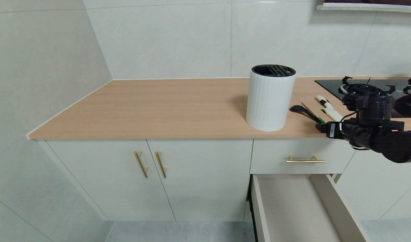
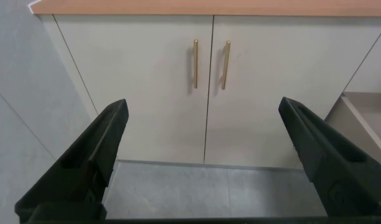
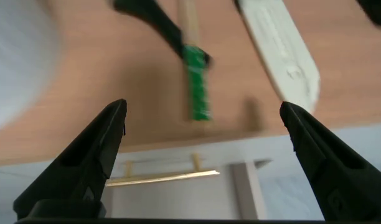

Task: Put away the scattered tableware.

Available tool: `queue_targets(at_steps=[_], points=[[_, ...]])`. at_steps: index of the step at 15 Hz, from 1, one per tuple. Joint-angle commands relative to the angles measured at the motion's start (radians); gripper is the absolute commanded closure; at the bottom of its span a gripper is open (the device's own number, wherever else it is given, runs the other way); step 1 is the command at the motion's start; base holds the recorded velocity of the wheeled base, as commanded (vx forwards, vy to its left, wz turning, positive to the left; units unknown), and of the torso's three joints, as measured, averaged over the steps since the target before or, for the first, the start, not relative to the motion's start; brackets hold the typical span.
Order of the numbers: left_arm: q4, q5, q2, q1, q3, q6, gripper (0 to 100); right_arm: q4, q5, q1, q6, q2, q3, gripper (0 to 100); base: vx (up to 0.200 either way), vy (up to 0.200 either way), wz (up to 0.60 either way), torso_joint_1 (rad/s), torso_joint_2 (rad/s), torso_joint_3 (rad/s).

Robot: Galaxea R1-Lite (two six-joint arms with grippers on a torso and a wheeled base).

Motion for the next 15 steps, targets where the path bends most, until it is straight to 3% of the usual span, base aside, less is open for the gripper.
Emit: queue_targets(at_steps=[1, 15], points=[[0.0, 0.001, 0.0, 0.001, 0.0, 0.0, 0, 0.031, 0.004, -0.003, 0.02, 0.015, -0.019, 0, 0.0, 0.0, 0.0, 0.0, 0.0, 0.0], [0.0, 0.001, 0.0, 0.001, 0.0, 0.0, 0, -0.037, 0.002, 0.004, 0.054, 0.061, -0.041, 0, 0.0, 0.0, 0.0, 0.0, 0.0, 0.0]])
